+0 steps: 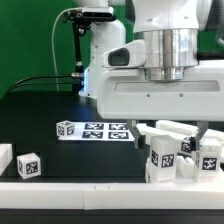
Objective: Assemble chair
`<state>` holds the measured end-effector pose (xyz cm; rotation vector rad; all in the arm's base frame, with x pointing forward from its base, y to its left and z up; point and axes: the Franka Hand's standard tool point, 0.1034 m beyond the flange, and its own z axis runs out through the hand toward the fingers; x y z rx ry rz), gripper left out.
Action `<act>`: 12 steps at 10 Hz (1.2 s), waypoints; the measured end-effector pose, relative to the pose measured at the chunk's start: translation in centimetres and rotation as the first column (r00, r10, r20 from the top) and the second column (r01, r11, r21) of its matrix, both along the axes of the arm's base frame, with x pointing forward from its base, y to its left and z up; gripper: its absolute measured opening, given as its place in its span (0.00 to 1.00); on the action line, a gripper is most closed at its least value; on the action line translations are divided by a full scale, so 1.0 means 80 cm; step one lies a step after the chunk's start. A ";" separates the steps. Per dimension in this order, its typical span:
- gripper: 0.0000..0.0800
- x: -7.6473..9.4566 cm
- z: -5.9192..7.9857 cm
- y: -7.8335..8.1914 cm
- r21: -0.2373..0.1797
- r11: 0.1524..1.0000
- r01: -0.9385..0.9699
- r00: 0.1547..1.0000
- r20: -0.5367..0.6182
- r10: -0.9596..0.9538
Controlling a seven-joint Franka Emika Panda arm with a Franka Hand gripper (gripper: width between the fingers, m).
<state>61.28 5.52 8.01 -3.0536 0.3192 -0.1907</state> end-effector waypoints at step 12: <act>0.36 -0.001 -0.004 -0.012 0.088 0.614 0.784 0.621 -0.095 -0.778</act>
Offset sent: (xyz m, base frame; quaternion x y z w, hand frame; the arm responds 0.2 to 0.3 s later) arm 0.0000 0.0000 0.0000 0.0000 0.0000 0.0650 0.9979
